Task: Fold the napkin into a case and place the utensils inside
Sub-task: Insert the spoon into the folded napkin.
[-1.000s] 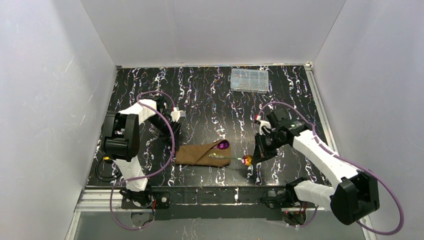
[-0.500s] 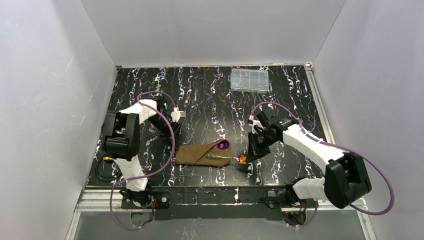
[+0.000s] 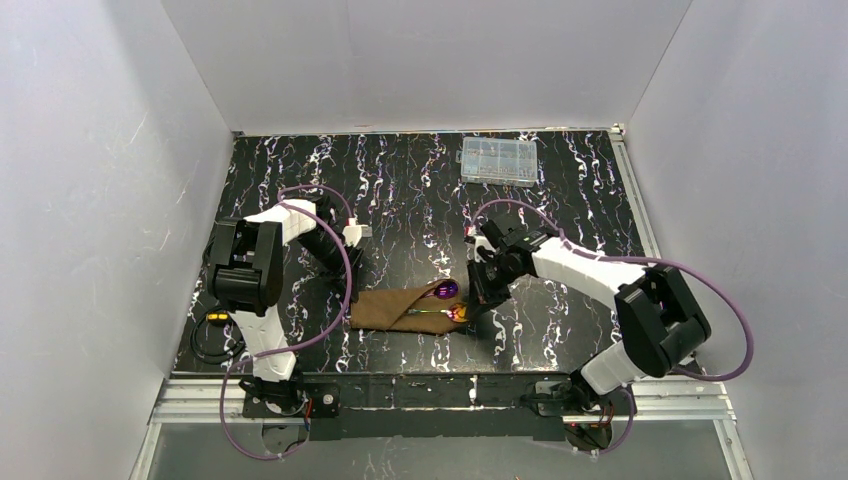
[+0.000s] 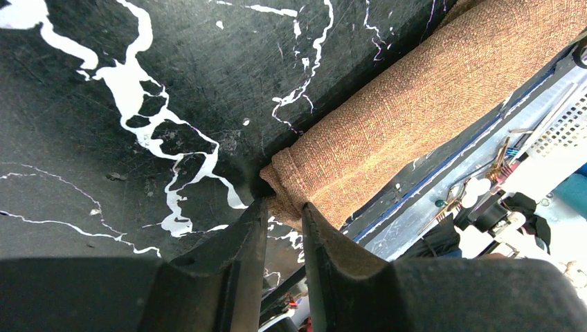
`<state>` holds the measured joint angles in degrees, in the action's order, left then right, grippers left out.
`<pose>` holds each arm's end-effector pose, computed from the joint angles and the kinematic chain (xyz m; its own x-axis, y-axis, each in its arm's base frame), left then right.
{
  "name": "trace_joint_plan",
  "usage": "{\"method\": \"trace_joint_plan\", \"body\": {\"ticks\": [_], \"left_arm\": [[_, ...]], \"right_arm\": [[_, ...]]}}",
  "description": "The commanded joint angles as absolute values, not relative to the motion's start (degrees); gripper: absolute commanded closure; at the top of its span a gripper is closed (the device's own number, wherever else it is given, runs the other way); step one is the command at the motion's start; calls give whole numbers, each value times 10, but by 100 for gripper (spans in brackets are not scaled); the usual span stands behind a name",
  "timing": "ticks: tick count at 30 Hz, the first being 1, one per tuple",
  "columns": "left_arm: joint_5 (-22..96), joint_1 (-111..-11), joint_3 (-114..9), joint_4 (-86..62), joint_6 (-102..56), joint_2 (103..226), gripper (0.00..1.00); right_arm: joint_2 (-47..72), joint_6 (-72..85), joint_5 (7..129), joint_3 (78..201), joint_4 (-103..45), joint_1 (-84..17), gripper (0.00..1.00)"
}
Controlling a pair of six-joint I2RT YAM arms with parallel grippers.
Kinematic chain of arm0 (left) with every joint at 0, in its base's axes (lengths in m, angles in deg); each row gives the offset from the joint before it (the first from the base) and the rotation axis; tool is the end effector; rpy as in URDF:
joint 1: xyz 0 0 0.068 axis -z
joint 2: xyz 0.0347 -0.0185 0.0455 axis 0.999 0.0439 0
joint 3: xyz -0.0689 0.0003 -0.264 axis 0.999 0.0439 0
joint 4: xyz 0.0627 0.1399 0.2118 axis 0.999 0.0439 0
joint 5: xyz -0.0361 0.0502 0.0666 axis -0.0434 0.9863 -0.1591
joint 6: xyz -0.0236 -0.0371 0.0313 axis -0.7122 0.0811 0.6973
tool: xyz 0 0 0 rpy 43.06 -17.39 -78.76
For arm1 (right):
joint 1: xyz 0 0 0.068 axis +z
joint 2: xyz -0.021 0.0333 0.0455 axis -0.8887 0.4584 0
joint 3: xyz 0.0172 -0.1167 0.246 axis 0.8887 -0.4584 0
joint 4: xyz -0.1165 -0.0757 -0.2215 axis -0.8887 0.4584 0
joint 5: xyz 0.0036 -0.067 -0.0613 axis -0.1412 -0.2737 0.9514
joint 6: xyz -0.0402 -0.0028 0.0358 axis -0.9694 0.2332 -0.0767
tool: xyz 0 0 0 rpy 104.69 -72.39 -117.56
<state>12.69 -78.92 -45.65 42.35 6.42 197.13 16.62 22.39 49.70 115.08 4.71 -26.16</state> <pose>0.3076 -0.0656 0.1404 -0.9102 0.4044 -0.0896 0.3870 0.7528 -0.5325 0.2112 0.1760 0.1914 -0.9456 -0.2683 -0.1842 -0.3254 0.7919 0.5167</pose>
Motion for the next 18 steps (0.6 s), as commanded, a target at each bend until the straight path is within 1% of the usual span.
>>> {"method": "trace_joint_plan", "body": {"ticks": [1,9,14,16,18], "left_arm": [[128,-793,-449,422,74,1973,77],[125,-792,-447,422,76,1972,77],[121,-792,-447,421,75,1970,77],[121,-792,-447,420,76,1972,77],[120,-792,-447,420,75,1970,77]], "right_arm": [[190,250,482,1175,-14,-252,99],[266,264,457,1200,-84,-236,99],[277,269,452,1202,-96,-230,98],[276,277,453,1199,-104,-228,90],[276,283,460,1196,-109,-223,77]]}}
